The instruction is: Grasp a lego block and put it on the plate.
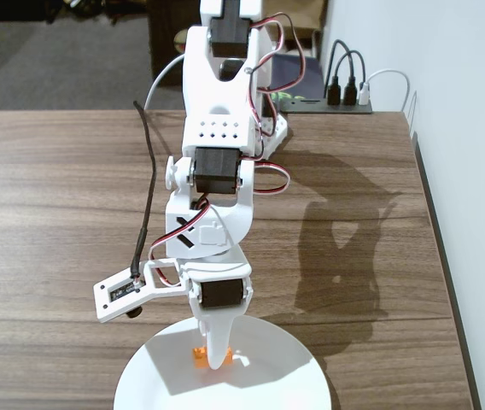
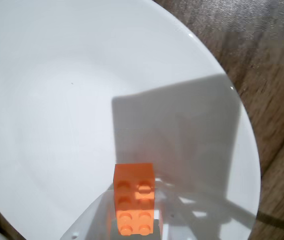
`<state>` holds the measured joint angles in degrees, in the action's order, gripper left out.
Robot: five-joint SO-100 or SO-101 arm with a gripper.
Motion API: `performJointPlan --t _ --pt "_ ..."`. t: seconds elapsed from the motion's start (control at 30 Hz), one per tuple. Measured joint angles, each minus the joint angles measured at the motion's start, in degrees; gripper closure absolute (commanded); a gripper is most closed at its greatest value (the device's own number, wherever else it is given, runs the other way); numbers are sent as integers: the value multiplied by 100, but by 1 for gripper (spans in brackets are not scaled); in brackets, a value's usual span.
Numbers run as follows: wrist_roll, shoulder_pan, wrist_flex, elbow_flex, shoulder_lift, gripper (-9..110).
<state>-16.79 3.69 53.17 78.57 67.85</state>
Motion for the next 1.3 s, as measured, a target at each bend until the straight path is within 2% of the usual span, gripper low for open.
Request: performJointPlan --t 0.1,0.27,0.7,0.8,1.0,1.3 --pt "0 9 0 0 0 87" --pt "0 9 0 -18 -35 83" --pt "-308 9 35 466 413 84" --pt "-466 70 35 879 879 86" --pt "-624 193 -18 1907 2030 100" --pt "-483 123 -35 3691 4148 101"
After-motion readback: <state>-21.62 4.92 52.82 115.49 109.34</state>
